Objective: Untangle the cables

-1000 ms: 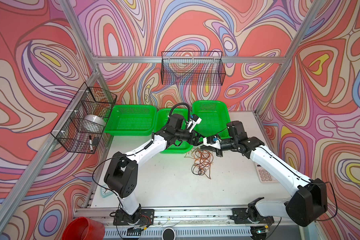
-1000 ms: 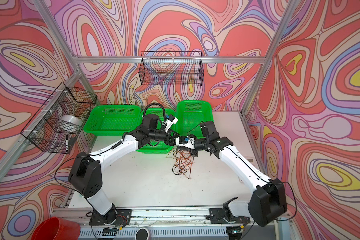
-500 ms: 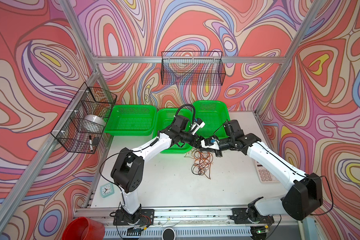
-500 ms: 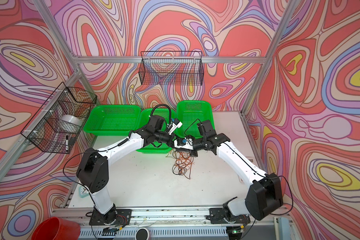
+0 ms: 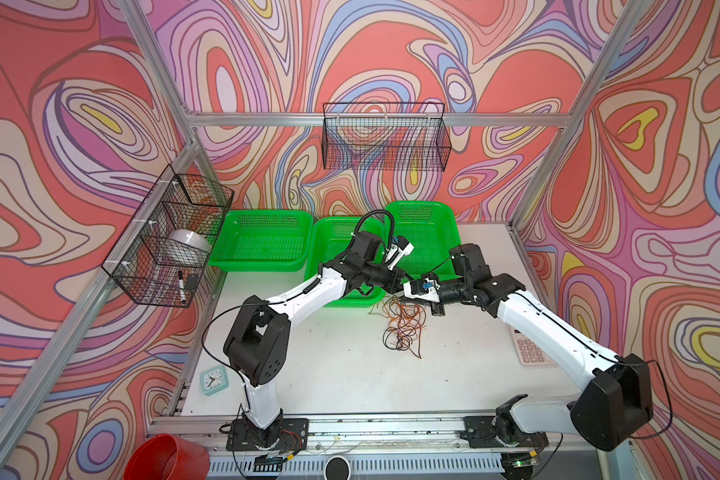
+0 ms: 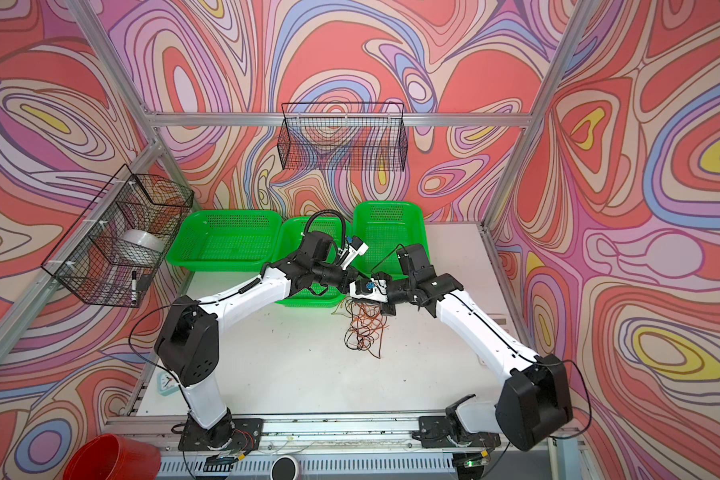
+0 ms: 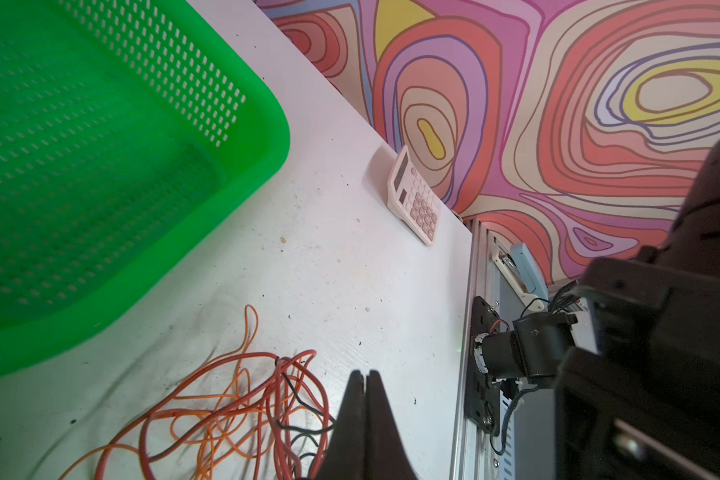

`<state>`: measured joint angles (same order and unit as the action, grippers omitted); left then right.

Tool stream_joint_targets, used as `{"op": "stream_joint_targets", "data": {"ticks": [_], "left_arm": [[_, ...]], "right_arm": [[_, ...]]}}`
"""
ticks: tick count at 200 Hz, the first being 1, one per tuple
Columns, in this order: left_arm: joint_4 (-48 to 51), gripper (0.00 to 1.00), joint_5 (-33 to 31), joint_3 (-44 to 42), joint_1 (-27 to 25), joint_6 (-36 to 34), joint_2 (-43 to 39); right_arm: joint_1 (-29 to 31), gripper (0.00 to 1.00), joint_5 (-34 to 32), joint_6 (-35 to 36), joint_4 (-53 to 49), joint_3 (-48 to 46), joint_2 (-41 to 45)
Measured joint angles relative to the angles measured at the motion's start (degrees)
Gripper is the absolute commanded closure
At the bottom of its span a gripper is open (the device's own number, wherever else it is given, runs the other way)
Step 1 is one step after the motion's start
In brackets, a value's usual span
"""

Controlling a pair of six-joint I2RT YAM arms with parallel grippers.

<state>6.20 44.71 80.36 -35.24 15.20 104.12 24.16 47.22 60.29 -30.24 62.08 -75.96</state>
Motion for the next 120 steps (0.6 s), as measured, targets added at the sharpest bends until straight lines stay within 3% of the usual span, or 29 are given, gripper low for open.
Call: {"op": "stream_joint_targets", "data": {"ticks": [50, 120], "left_arm": [[-8.0, 1.00, -6.7, -5.6, 3.3, 6.4, -4.2], [-9.7, 1.00, -12.4, -7.9, 3.3, 6.3, -12.9]], "right_arm": [[0.0, 1.00, -1.8, -4.8, 4.6, -7.2, 5.7], [-0.1, 1.00, -4.9, -6.5, 10.4, -11.0, 8.7]]}}
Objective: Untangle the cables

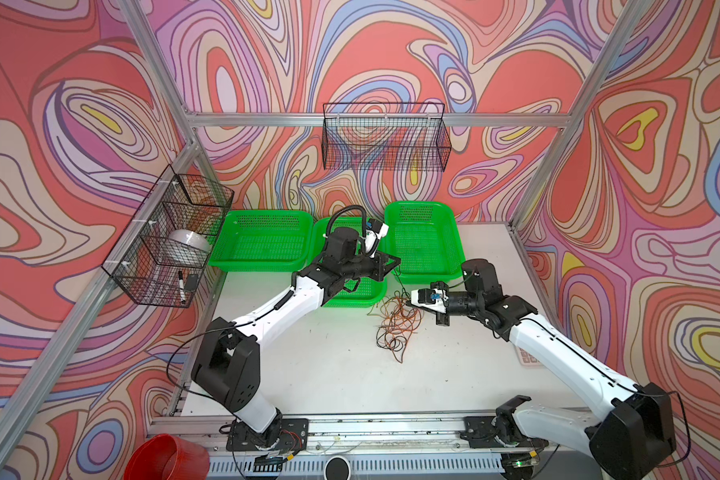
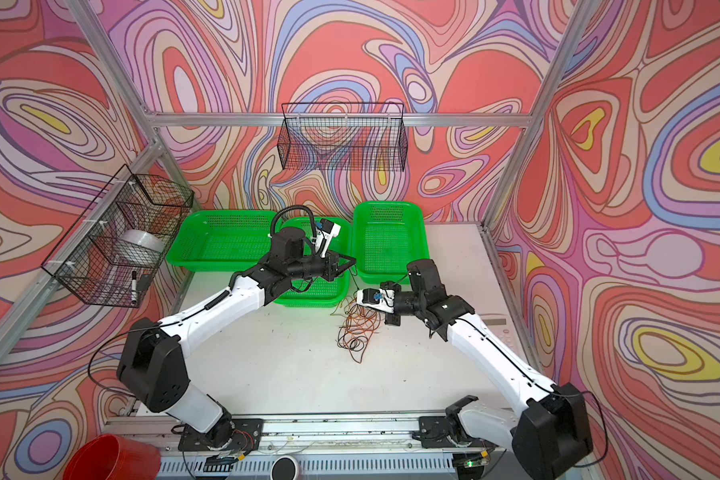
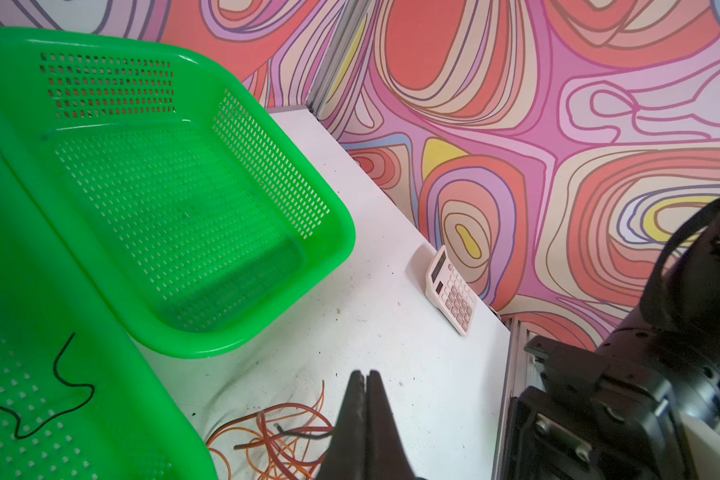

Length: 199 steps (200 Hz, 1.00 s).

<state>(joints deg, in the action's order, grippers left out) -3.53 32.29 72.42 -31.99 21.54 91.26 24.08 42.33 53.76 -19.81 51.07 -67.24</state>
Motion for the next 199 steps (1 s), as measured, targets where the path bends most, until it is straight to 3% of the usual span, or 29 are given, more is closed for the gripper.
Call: {"op": "stream_joint_targets", "data": {"ticks": [55, 83, 106, 133, 169, 199], "left_arm": [[0.5, 1.00, -2.7, -2.4, -0.3, -2.4, -4.1], [-0.7, 1.00, -4.3, -2.7, 0.2, -2.4, -5.3], [-2.6, 1.00, -6.3, -2.7, 1.6, -2.4, -7.1], [-3.5, 1.00, -6.9, -2.6, 1.0, -3.0, -9.0], [-1.7, 1.00, -7.3, -0.5, -1.4, -5.9, -9.7], [1.1, 1.00, -7.5, 2.0, -2.7, -9.0, -10.6]], "right_arm": [[0.2, 1.00, -5.8, -9.9, 12.2, -8.6, 6.7], [0.4, 0.75, -9.1, -15.9, 17.1, -14.2, 10.6], [0.4, 0.70, -12.7, -20.4, 17.4, -17.8, 11.4], [0.4, 0.56, -17.3, -24.7, 19.1, -20.5, 13.4], [0.4, 0.52, -18.7, -28.9, 23.8, -21.2, 14.2], [0.4, 0.51, -17.6, -33.1, 28.2, -19.2, 9.8]]}}
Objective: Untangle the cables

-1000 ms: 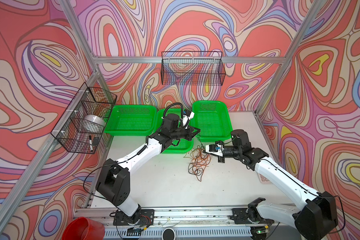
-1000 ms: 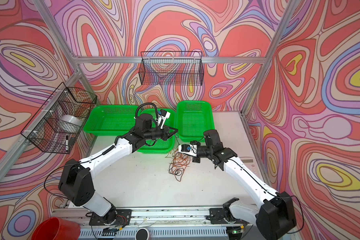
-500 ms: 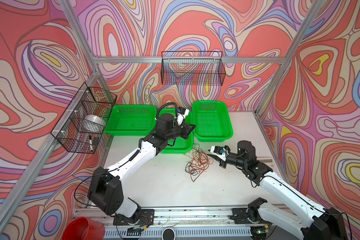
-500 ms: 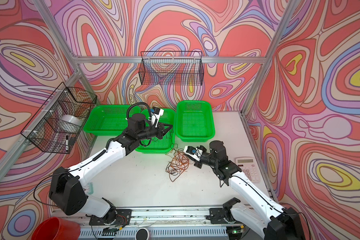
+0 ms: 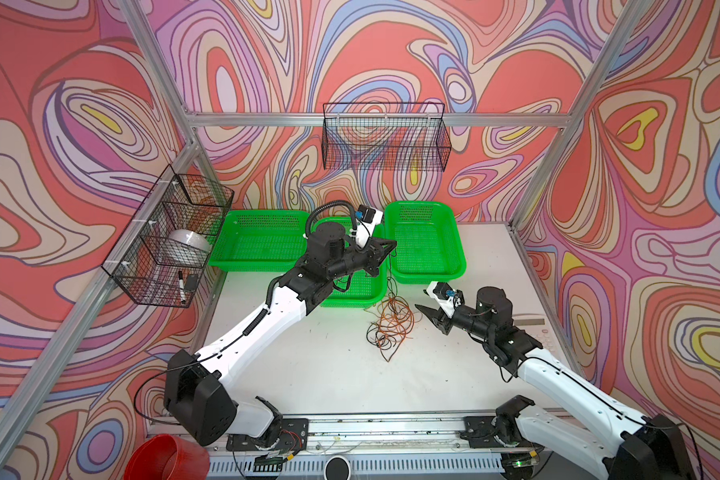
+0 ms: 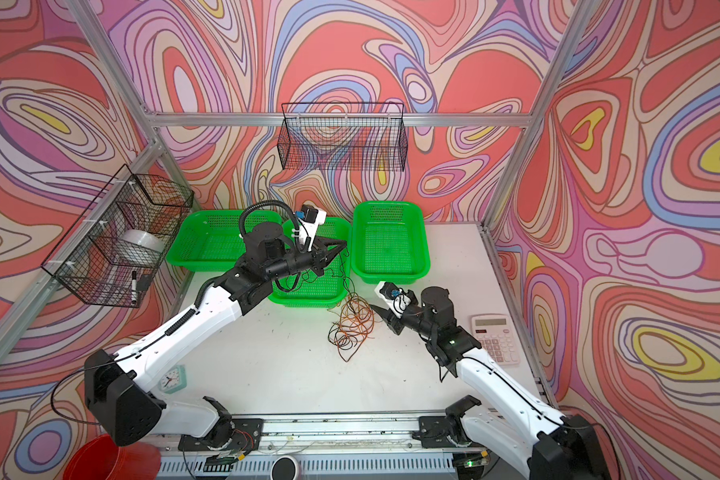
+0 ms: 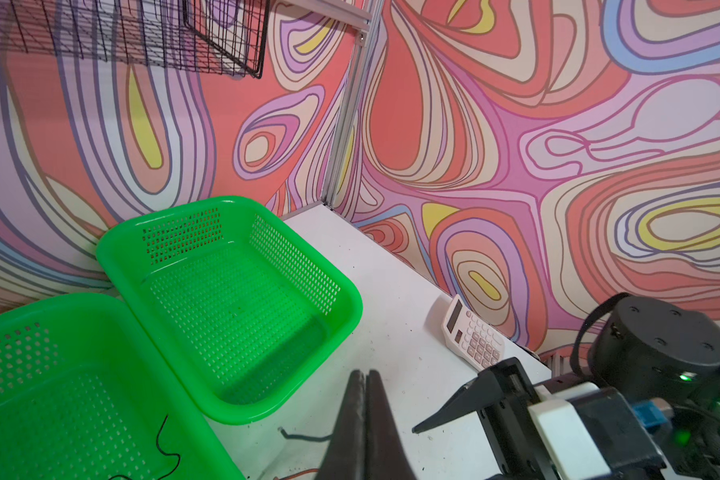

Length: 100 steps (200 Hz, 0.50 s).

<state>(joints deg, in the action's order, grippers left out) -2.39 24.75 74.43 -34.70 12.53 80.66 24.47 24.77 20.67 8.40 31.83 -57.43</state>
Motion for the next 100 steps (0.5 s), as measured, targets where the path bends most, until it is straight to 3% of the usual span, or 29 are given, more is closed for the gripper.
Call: {"op": "stream_joint_targets", "data": {"ticks": [67, 100], "left_arm": [[4.8, 1.00, -0.4, 6.2, -3.1, -5.8, -0.5], [7.2, 1.00, -0.3, 10.5, -3.7, -7.6, 0.4]], "right_arm": [[0.0, 0.50, 7.3, -11.0, 10.4, 6.2, -9.6], [0.1, 0.59, 10.2, -15.3, 13.0, 9.7, -11.2]]}}
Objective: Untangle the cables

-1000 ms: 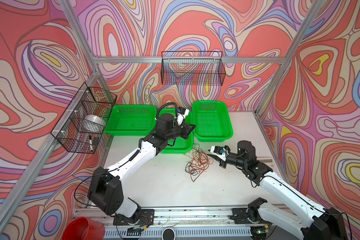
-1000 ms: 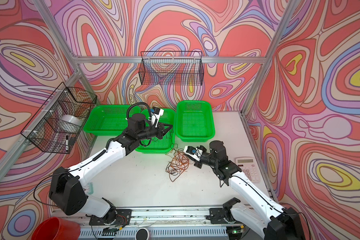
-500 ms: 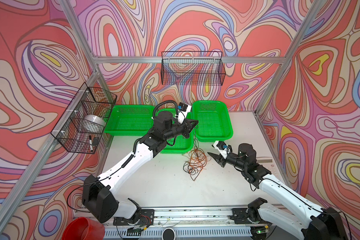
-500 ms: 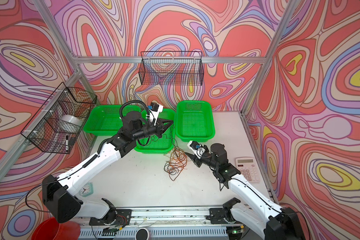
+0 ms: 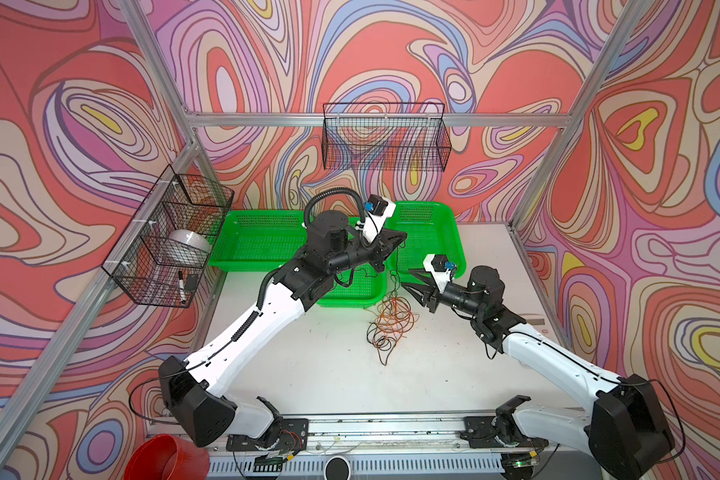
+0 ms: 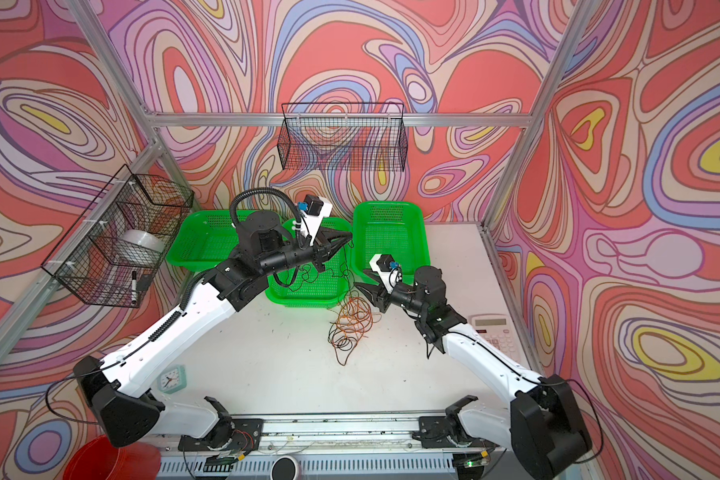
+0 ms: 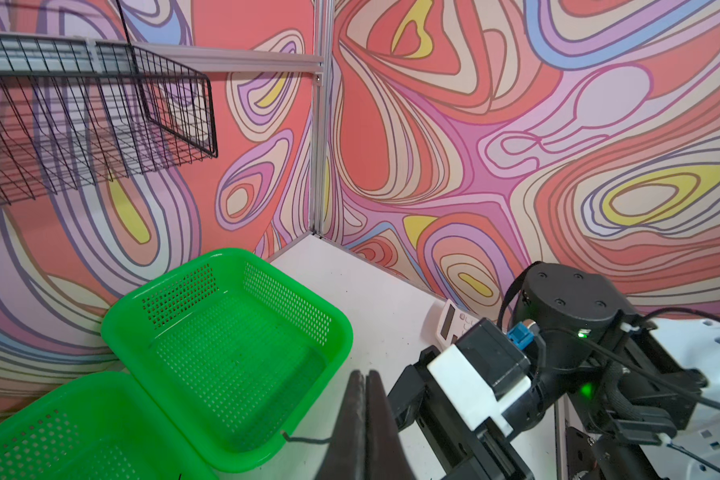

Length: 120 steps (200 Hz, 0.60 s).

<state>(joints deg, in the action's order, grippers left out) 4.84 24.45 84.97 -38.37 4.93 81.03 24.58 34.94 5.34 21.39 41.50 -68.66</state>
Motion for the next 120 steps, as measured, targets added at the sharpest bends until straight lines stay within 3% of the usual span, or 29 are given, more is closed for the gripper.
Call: {"op": "stream_joint_targets", "data": {"ticks": [65, 86, 120], "left_arm": [[0.6, 1.00, 0.1, 1.2, -1.0, -1.6, 0.7], [1.0, 1.00, -0.2, 1.4, -1.0, -2.0, 0.9], [2.3, 1.00, -1.6, 3.3, -1.0, -3.6, 0.9]], "right_arm": [[1.8, 0.73, 4.2, -2.1, -1.0, 3.7, -2.4], [1.8, 0.88, 2.5, -2.5, -1.8, 3.6, -2.5], [1.8, 0.94, -2.9, -3.5, -1.2, 2.5, 0.3]]}}
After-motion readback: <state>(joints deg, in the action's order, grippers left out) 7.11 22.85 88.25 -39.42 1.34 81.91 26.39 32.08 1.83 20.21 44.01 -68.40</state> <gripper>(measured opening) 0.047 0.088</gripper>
